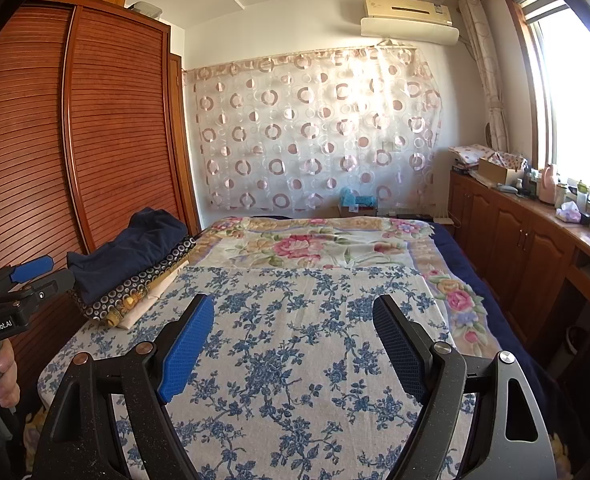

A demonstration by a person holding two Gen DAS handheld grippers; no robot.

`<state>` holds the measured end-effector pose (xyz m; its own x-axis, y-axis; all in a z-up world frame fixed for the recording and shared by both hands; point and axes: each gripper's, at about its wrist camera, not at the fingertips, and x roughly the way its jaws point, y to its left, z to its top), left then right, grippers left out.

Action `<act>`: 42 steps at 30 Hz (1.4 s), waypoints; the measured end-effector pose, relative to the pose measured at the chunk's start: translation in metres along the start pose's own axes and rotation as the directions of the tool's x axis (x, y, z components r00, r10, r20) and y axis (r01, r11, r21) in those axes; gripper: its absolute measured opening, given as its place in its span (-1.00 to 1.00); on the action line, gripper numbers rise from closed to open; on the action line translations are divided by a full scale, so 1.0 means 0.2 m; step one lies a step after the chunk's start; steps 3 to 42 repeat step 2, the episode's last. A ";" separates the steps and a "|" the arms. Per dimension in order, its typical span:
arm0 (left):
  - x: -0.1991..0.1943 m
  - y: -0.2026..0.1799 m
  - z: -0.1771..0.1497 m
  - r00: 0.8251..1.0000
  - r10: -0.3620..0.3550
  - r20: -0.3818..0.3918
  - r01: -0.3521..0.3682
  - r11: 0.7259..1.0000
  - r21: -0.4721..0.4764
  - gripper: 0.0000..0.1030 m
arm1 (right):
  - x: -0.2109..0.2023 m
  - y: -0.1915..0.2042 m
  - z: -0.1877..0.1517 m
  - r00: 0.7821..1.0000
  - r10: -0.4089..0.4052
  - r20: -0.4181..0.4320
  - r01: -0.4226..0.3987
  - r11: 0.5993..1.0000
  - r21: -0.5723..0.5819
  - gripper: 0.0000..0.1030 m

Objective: Fold small clothes

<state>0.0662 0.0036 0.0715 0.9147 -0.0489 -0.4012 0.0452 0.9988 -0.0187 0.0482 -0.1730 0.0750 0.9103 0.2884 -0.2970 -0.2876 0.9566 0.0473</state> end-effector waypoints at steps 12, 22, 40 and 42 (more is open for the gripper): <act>0.00 0.00 0.00 1.000 0.000 0.000 0.000 1.000 0.001 0.58 | 0.00 0.00 0.00 1.000 -0.001 0.001 0.001 1.000 -0.001 0.62; 0.00 0.00 0.00 1.000 0.000 0.000 0.000 1.000 0.001 0.58 | 0.00 0.00 0.00 1.000 -0.001 0.001 0.001 1.000 -0.001 0.62; 0.00 0.00 0.00 1.000 0.000 0.000 0.000 1.000 0.001 0.58 | 0.00 0.00 0.00 1.000 -0.001 0.001 0.001 1.000 -0.001 0.62; 0.00 0.00 0.00 1.000 0.000 0.000 0.000 1.000 0.001 0.58 | 0.00 0.00 0.00 1.000 -0.001 0.001 0.001 1.000 -0.001 0.62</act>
